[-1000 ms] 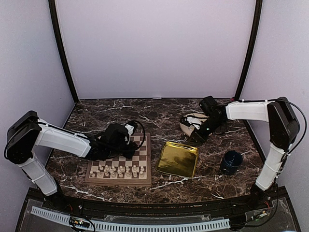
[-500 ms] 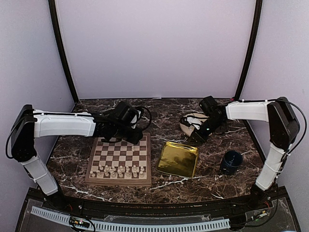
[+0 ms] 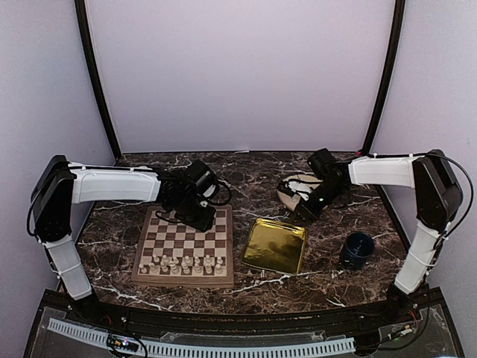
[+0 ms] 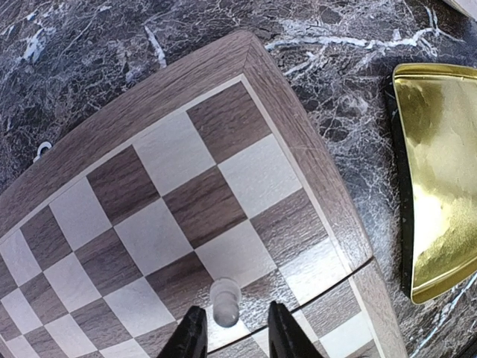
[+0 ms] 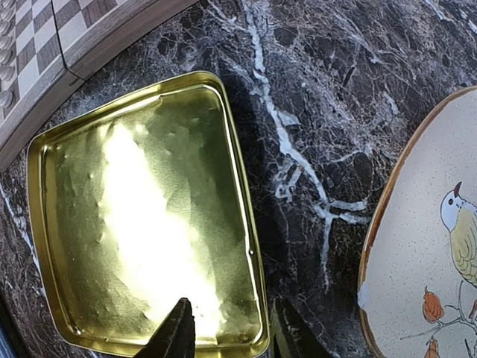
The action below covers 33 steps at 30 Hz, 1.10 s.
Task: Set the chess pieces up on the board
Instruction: Pick up the pawn from the chessboard.
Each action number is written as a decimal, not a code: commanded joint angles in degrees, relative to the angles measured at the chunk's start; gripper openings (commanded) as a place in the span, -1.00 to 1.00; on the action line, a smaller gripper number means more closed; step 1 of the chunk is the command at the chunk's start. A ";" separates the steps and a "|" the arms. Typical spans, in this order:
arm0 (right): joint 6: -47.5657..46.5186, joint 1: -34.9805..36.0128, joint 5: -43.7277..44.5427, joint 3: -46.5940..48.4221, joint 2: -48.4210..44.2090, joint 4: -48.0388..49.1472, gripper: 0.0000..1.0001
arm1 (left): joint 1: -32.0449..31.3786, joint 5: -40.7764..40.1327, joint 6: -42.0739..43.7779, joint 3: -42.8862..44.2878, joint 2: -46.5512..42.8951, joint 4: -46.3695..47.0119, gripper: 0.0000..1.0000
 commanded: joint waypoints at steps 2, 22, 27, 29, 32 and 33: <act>-0.58 -0.30 -0.86 0.61 0.61 -0.56 -0.29 | 0.32 0.38 -0.58 1.70 0.56 -3.22 -0.39; -0.96 -0.18 -0.81 0.53 0.77 -0.61 -0.29 | 1.42 -0.15 0.28 2.36 3.12 -2.12 -0.72; -0.95 -0.29 -0.94 0.48 0.95 -0.69 -0.29 | 1.42 -0.78 0.39 2.52 1.82 -3.02 -0.86; -0.99 -0.21 -0.95 0.53 0.95 -0.69 -0.29 | 1.42 -1.10 0.31 2.44 0.65 -4.30 -0.87; -1.07 -0.21 -0.98 0.51 0.95 -0.71 -0.28 | 1.42 -1.71 -0.09 1.65 -1.70 -6.95 -0.87; -1.07 -0.23 -1.04 0.50 0.96 -0.72 -0.28 | 1.42 -2.08 -0.35 1.06 -2.60 -7.85 -0.88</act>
